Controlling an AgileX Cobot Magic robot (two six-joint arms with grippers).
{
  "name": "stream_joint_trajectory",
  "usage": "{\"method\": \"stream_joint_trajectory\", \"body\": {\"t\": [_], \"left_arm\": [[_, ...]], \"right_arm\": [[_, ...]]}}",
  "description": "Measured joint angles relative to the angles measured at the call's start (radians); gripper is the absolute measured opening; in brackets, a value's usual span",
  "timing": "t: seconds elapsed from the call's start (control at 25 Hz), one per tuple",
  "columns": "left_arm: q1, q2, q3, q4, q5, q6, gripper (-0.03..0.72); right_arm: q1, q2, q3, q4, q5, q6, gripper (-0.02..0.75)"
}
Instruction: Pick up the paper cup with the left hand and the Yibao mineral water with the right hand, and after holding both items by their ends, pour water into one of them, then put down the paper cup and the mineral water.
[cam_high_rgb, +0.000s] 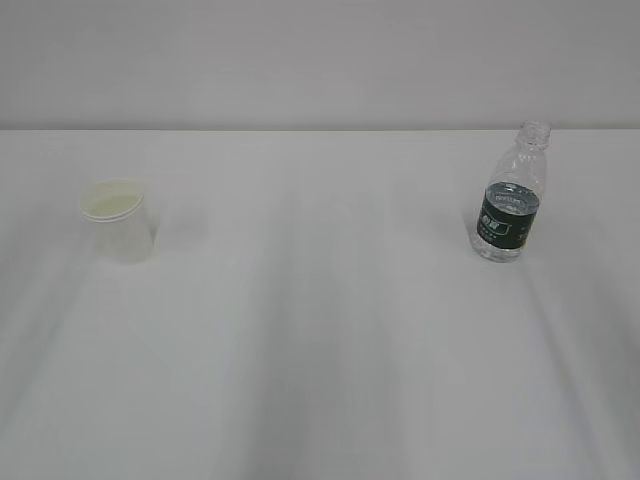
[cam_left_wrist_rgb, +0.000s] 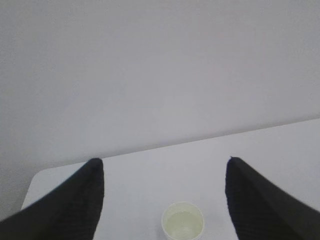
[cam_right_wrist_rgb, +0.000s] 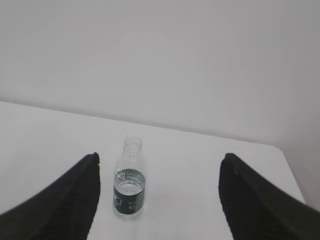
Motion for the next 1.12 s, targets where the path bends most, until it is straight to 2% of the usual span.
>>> {"method": "stream_joint_trajectory", "body": {"t": [0.72,1.12], "left_arm": [[0.000,-0.004,-0.182,-0.018,0.366,0.000,0.530],[0.000,-0.006,-0.251,-0.079,0.487,0.001,0.530]], "right_arm": [[0.000,-0.004,-0.194,-0.007,0.336,0.059,0.561],[0.000,-0.006,-0.254,-0.082,0.509,0.152,0.561]]}}
